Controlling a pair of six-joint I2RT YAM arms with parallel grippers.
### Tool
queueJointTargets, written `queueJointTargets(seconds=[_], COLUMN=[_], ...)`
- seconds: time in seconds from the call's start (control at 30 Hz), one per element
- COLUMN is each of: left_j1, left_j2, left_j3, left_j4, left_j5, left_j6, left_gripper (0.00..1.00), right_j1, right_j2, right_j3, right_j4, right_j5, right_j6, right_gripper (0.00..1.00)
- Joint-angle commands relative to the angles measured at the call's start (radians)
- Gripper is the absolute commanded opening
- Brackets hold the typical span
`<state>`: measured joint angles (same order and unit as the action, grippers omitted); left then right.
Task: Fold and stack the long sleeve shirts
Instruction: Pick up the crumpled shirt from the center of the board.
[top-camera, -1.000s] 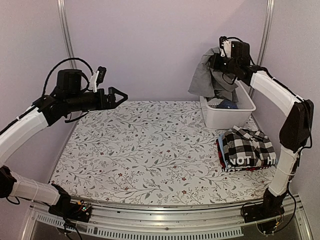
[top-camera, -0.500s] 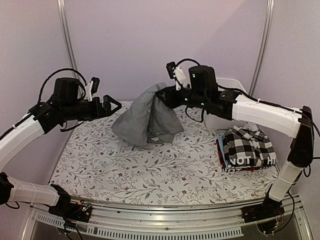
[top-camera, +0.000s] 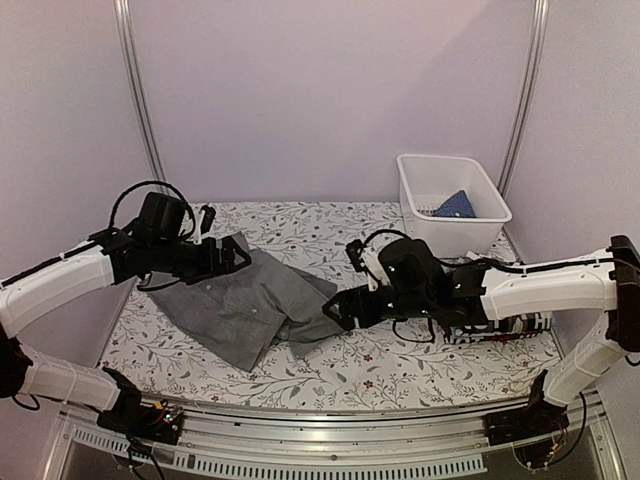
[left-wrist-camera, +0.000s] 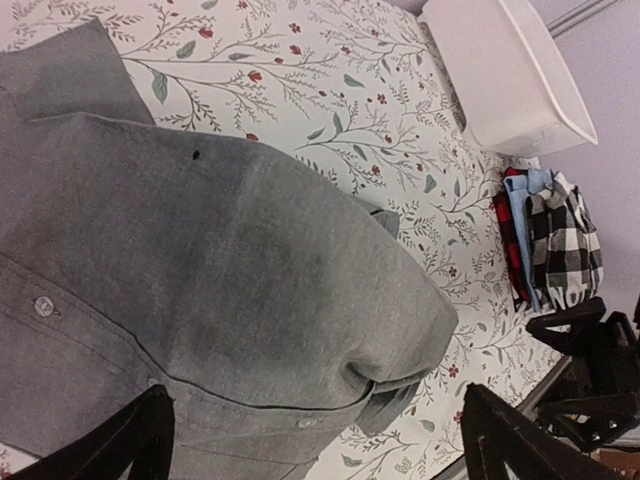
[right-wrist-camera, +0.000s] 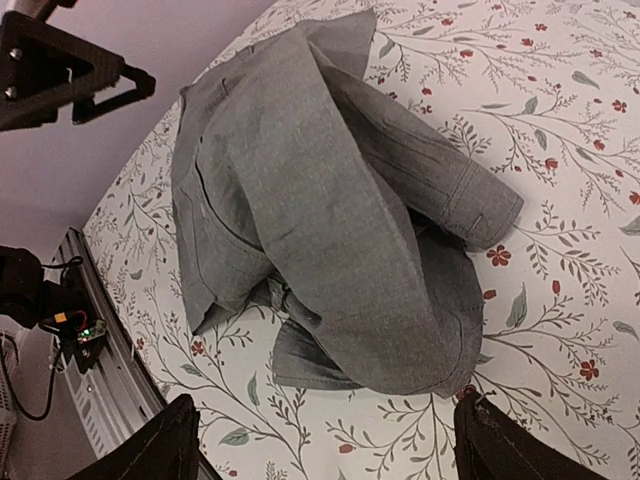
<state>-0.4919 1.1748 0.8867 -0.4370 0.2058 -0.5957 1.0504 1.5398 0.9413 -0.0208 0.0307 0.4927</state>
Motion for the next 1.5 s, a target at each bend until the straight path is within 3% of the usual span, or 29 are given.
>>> queueJointTargets(seconds=[0.0, 0.17, 0.4, 0.53, 0.63, 0.83, 1.0, 1.1, 1.2, 1.27, 1.47], left_j1=[-0.029, -0.100, -0.353, -0.471, -0.523, -0.526, -0.525, -0.523, -0.511, -0.504, -0.505], left_j2=[0.003, -0.072, -0.207, -0.189, -0.144, 0.041, 0.163, 0.216, 0.242, 0.227, 0.148], left_j3=[-0.011, -0.127, -0.324, -0.369, -0.389, -0.327, -0.269, -0.228, -0.178, -0.137, 0.017], left_j4=[0.019, 0.024, -0.079, -0.143, -0.096, 0.013, 0.049, 0.045, 0.005, -0.029, -0.159], left_j5=[-0.010, -0.054, -0.250, -0.304, -0.300, -0.305, -0.344, -0.391, -0.437, -0.459, -0.501], left_j6=[-0.005, -0.097, -0.401, -0.530, -0.551, -0.463, -0.412, -0.380, -0.342, -0.305, -0.175], left_gripper=[1.00, 1.00, 1.00, 0.98, 0.95, 0.75, 0.60, 0.43, 0.16, 0.00, 0.00], right_j1=[-0.007, -0.031, -0.065, -0.067, -0.067, -0.067, -0.067, -0.067, -0.067, -0.070, -0.094], right_j2=[0.003, 0.090, 0.223, 0.270, 0.284, 0.302, 0.301, 0.302, 0.290, 0.268, 0.166], right_j3=[-0.014, -0.034, 0.039, 0.055, 0.066, 0.086, 0.090, 0.096, 0.113, 0.128, 0.176], right_j4=[0.070, 0.128, 0.132, 0.128, 0.127, 0.128, 0.136, 0.139, 0.130, 0.111, 0.068], right_j5=[-0.018, -0.135, -0.176, -0.161, -0.176, -0.197, -0.220, -0.232, -0.236, -0.230, -0.249], right_j6=[0.041, -0.054, -0.135, -0.141, -0.143, -0.142, -0.127, -0.119, -0.116, -0.117, -0.107], right_gripper=[0.86, 0.85, 0.81, 0.79, 0.76, 0.62, 0.40, 0.21, 0.03, 0.00, 0.00])
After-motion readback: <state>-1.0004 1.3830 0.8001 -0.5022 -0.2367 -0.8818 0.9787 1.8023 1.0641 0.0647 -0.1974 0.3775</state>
